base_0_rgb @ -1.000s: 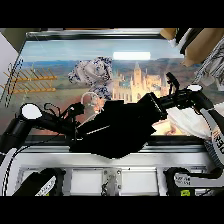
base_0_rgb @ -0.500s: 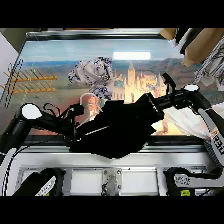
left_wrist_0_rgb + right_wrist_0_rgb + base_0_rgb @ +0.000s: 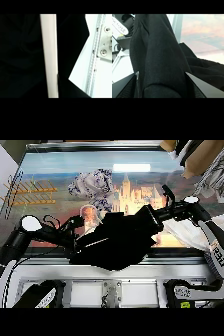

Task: Fold the clothes and pants, and hang the long-sleeved shirts on hangers.

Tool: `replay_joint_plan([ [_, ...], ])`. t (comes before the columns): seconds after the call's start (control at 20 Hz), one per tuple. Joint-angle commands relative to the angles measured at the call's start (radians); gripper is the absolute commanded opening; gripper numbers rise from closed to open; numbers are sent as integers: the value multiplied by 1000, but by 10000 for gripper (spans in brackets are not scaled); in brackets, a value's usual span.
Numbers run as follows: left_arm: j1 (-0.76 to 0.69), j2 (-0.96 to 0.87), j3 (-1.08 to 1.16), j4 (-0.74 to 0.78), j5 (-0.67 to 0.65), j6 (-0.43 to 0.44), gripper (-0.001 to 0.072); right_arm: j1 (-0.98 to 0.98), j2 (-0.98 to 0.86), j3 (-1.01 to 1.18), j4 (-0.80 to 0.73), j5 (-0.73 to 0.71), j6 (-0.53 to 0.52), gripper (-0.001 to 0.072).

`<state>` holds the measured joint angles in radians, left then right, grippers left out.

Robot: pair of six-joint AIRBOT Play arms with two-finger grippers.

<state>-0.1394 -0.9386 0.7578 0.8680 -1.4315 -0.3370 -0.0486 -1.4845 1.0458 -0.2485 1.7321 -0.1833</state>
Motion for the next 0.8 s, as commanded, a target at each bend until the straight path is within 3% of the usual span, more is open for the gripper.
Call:
replay_joint_plan([
  [0.0, 0, 0, 1, -5, 2, 0, 22, 1, -1, 0, 0, 0, 0, 651],
  [0.2, 0, 0, 1, -4, 2, 0, 22, 1, -1, 0, 0, 0, 0, 624],
  [0.25, 0, 0, 1, -5, 2, 0, 22, 1, -1, 0, -1, 0, 0, 382],
  [0.3, 0, 0, 1, -5, 2, 0, 22, 1, -1, 0, -1, 0, 0, 62],
  [0.35, 0, 0, 1, -5, 2, 0, 22, 1, -1, -1, 0, 0, -2, 27],
  [0.75, 0, 0, 1, -4, 2, 0, 22, 1, -2, 0, 6, 0, 0, 26],
])
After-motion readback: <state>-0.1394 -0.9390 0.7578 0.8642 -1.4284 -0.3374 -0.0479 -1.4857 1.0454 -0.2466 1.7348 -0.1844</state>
